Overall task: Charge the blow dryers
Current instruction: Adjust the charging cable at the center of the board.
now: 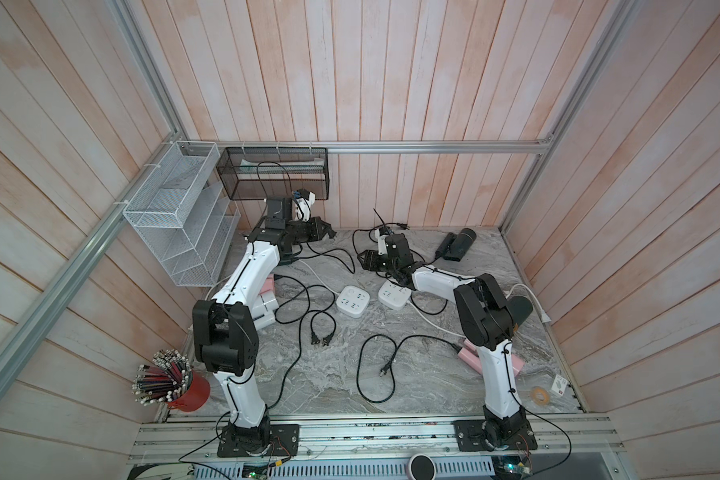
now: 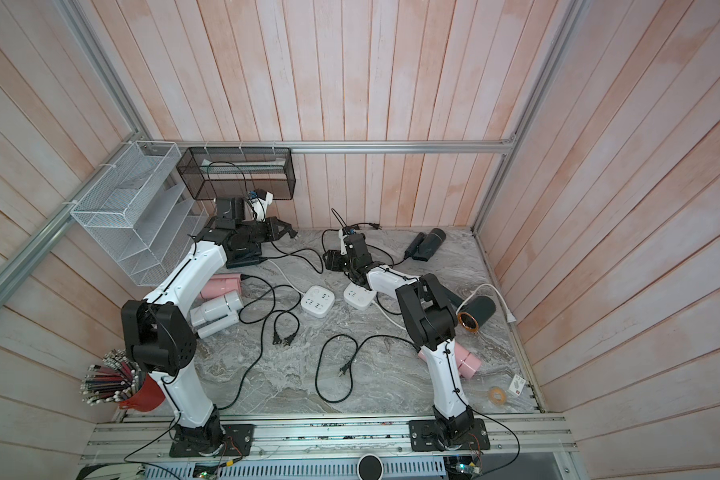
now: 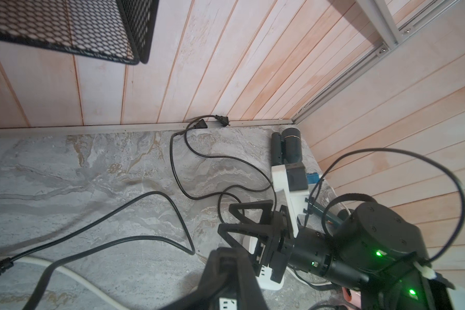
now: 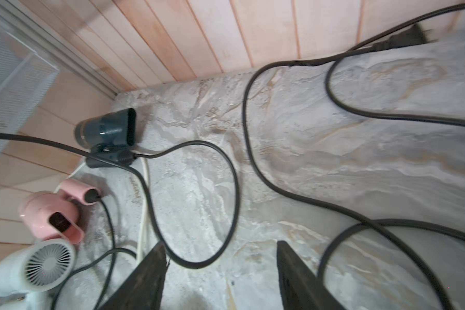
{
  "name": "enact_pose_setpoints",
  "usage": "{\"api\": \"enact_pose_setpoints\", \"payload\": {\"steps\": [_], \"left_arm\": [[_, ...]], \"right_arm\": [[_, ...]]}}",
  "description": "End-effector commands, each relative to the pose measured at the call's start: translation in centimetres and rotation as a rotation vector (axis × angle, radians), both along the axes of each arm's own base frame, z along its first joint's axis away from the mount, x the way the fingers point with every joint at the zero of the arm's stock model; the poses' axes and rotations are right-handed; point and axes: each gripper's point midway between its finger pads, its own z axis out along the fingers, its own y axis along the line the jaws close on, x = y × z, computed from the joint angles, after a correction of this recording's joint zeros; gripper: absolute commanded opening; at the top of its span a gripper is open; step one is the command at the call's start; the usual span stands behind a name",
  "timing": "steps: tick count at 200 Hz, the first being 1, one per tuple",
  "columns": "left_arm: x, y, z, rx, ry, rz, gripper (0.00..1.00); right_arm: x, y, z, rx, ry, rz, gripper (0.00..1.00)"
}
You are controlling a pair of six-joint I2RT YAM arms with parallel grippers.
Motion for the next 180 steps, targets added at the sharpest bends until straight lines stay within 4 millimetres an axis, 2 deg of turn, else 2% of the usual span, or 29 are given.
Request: {"api": "enact_pose_setpoints", "payload": {"steps": [1,29,66,137,180], "left_arm": [[0.3,0.1,0.4,0.021,-0.034,-0.015,0.10],[-0.1,-0.2,0.6,0.012,-0.053,-0.032,0.10],[-0.7,-0.8,-0.1,0.020,-0.043,-0.049,0.10],[-1.7,-1.9,-1.0,0.038,-0.028,-0.076,0.10],[-2.4,-2.1,-1.6,0.039,-0.020,-0.080,0.09]], "right_arm": [[1.1,-3.4,-1.9,-0.203,0.007,-0.087,0.66],[2.1,-5.3,-3.4,-0.335,0.007,-0.105,0.73],[3.0,-7.0,-5.2,-0.470,0.012,-0.119,0.78],[4.6,-7.4,-7.7,-0.560,0.036,-0.114,0.83],[5.5,-9.1,-8.3,-0.598,0.055,-0.163,0.83]]}}
